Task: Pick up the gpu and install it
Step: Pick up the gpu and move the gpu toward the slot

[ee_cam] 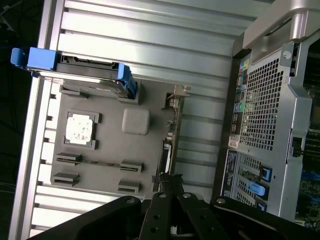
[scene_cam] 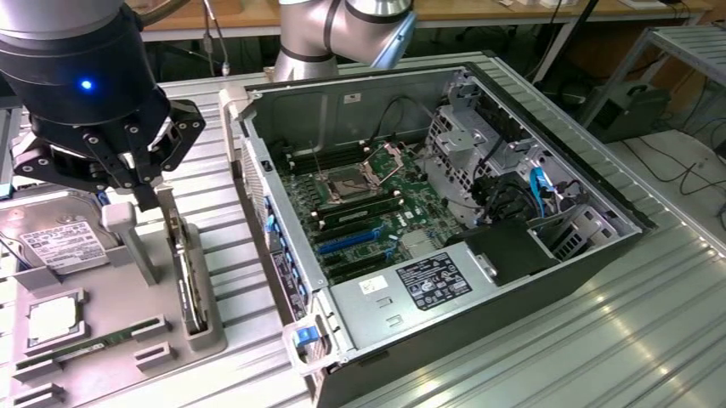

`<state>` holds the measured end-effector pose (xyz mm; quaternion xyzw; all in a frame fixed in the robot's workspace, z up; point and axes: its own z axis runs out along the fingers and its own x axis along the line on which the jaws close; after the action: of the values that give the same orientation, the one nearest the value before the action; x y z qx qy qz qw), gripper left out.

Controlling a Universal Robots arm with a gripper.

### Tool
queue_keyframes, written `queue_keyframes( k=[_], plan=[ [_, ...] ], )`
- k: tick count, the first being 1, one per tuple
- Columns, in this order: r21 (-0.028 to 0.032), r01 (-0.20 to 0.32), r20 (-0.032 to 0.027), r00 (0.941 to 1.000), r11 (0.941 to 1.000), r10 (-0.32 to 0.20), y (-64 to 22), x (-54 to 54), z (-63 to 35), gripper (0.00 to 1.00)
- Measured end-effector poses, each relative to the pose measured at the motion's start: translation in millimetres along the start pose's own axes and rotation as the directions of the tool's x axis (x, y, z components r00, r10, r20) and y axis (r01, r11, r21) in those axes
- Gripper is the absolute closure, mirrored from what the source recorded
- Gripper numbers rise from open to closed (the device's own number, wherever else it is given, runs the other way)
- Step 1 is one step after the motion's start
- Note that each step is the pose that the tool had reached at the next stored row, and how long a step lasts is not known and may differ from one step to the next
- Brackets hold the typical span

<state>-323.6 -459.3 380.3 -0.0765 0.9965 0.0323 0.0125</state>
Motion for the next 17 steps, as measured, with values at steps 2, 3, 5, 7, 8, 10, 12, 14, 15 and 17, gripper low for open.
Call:
queue_keyframes(
  k=[2, 3, 5, 7, 8, 10, 12, 14, 15, 17],
  plan=[
    [0.0000, 0.000, 0.0000, 1.0000, 1.0000, 0.000, 0.0, 0.0, 0.0, 0.89],
    [0.0000, 0.000, 0.0000, 1.0000, 1.0000, 0.000, 0.0, 0.0, 0.0, 0.89],
    [0.0000, 0.000, 0.0000, 1.0000, 1.0000, 0.000, 0.0, 0.0, 0.0, 0.89],
    [0.0000, 0.000, 0.0000, 1.0000, 1.0000, 0.000, 0.0, 0.0, 0.0, 0.89],
    [0.0000, 0.000, 0.0000, 1.0000, 1.0000, 0.000, 0.0, 0.0, 0.0, 0.89],
    [-0.0001, 0.000, 0.0000, 1.0000, 1.0000, 0.000, 0.0, 0.0, 0.0, 0.70],
    [0.0000, 0.000, 0.0000, 1.0000, 1.0000, 0.000, 0.0, 0.0, 0.0, 0.58],
    [0.0000, 0.000, 0.0000, 1.0000, 1.0000, 0.000, 0.0, 0.0, 0.0, 0.52],
    [0.0000, 0.000, 0.0000, 1.0000, 1.0000, 0.000, 0.0, 0.0, 0.0, 0.46],
    [0.0000, 0.000, 0.0000, 1.0000, 1.0000, 0.000, 0.0, 0.0, 0.0, 0.40]
  ],
)
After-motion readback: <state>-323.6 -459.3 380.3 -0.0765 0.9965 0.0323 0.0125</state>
